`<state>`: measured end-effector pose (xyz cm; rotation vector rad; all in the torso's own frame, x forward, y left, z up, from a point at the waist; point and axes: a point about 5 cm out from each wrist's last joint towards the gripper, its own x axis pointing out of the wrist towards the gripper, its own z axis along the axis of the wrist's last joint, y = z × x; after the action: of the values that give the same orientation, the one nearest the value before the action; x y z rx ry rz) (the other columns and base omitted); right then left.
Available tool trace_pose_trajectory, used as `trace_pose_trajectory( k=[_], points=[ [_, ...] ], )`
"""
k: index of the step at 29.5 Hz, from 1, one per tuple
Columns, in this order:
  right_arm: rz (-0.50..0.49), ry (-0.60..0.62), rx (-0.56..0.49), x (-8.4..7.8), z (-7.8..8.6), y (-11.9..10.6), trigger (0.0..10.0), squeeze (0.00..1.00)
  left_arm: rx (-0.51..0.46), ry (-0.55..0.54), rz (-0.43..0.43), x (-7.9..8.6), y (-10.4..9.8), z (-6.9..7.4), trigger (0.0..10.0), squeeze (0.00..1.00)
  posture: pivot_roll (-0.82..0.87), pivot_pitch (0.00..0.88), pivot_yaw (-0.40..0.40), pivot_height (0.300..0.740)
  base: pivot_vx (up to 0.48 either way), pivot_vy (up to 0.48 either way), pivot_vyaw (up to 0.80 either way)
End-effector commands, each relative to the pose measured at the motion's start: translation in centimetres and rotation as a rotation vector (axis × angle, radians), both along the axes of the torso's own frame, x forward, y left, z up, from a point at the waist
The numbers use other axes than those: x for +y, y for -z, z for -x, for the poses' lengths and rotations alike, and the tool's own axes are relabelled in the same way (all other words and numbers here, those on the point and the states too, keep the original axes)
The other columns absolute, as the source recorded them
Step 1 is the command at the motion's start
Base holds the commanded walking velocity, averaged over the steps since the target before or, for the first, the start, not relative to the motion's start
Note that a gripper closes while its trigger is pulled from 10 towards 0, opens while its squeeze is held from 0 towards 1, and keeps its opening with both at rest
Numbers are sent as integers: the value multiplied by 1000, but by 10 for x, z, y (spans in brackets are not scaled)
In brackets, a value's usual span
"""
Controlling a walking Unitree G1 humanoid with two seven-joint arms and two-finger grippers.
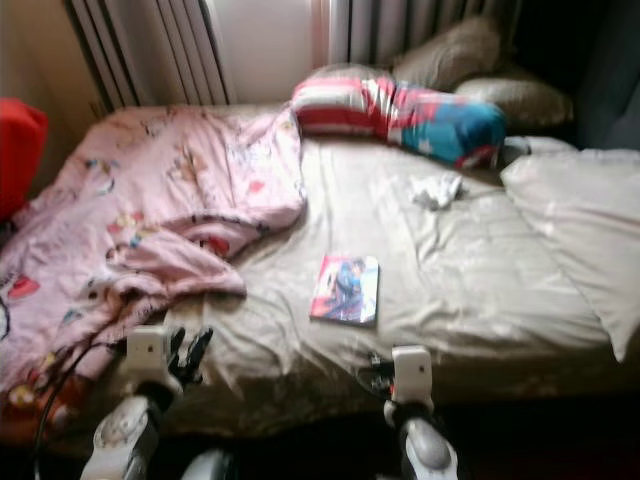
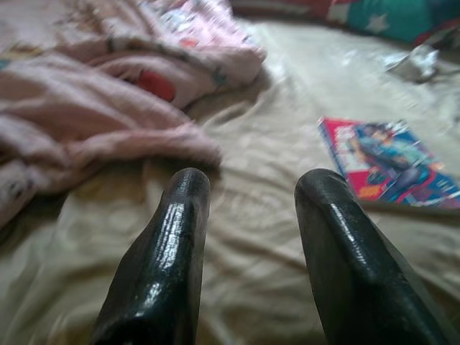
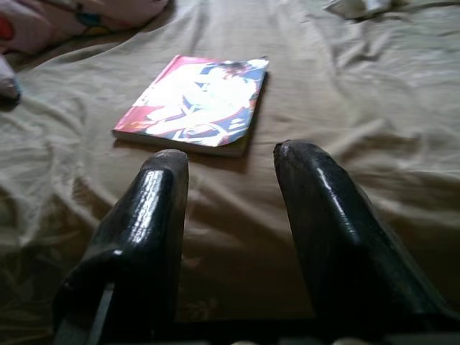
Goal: Clean up the room
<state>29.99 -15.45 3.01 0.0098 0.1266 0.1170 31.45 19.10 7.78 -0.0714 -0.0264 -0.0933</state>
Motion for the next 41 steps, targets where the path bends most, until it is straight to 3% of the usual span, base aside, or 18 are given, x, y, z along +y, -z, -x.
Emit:
trace_pose_trajectory(
  k=[1, 15, 41],
  points=[
    [-5, -4, 8, 1, 1, 1, 10000, 0, 2, 0, -4, 3, -1, -1, 10000, 0, 10, 115, -2, 583, 0, 0, 0],
    [-10, -22, 14, 5, 2, 3, 10000, 0, 19, 14, -10, 2, 1, -1, 10000, 0, 10, 124, 7, 583, 0, 0, 298],
    [0, -56, 10, 9, 0, 1, 10000, 0, 15, 38, -33, -2, -2, -3, 10000, 0, 13, 123, 11, 583, 264, 0, 0]
  ],
)
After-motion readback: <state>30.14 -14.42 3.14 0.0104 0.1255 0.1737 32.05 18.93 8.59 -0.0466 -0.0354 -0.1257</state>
